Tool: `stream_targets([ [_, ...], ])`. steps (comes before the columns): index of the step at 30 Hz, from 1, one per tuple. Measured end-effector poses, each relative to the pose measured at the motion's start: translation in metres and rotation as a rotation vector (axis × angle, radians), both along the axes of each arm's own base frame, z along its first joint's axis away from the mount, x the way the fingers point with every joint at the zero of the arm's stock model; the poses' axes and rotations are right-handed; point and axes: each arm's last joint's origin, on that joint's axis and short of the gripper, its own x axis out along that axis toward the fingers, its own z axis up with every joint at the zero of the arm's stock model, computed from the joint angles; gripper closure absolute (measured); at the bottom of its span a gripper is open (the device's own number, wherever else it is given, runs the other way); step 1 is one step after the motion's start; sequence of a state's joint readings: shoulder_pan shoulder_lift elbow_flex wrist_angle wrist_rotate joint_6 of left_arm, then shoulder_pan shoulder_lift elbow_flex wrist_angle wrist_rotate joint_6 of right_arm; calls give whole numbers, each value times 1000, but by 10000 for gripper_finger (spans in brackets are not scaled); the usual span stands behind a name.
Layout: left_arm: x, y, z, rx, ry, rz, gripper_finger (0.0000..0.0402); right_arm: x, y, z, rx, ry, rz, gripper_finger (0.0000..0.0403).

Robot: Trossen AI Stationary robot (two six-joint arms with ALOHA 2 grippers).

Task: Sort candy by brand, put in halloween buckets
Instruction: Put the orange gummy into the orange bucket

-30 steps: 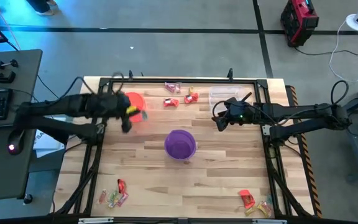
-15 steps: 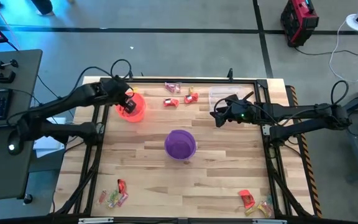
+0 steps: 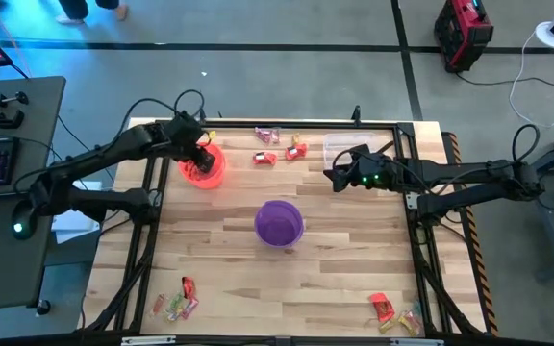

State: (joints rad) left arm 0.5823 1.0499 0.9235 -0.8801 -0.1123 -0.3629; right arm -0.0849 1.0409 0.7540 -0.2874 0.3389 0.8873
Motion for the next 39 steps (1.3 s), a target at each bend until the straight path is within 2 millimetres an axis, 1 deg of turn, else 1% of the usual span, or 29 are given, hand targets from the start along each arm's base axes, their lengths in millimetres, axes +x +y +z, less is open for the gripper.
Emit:
stream_targets([
  [4,13,1,23,18,-187,-94,240,7,-1,11,-12,-144,-10,179],
  [8,22,3,41,80,-294,-142,239,16,-5,17,-16,-261,-79,179],
  [10,29,7,43,93,-294,-160,238,22,-11,14,21,-288,-132,179],
  [14,53,21,36,60,-242,-192,238,40,-27,6,108,-262,-166,179],
  [17,77,35,25,35,-251,-222,238,53,-41,6,120,-238,-139,179],
  [20,101,50,13,38,-276,-226,238,60,-53,14,74,-228,-111,179],
  [23,125,67,1,53,-313,-210,238,59,-66,29,-15,-228,-105,179],
  [25,139,79,-10,34,-327,-172,239,55,-74,37,-55,-222,-92,179],
  [27,152,91,-23,15,-324,-144,241,53,-82,46,-73,-228,-69,179],
  [29,164,104,-36,8,-311,-129,245,50,-89,50,-75,-228,-45,179],
  [33,179,130,-65,-24,-252,-85,254,47,-97,51,-73,-233,-52,179],
  [35,184,144,-79,-42,-235,-75,258,45,-99,51,-65,-225,-52,179],
  [39,187,171,-102,-87,-227,-119,263,44,-100,48,-49,-204,-45,179],
])
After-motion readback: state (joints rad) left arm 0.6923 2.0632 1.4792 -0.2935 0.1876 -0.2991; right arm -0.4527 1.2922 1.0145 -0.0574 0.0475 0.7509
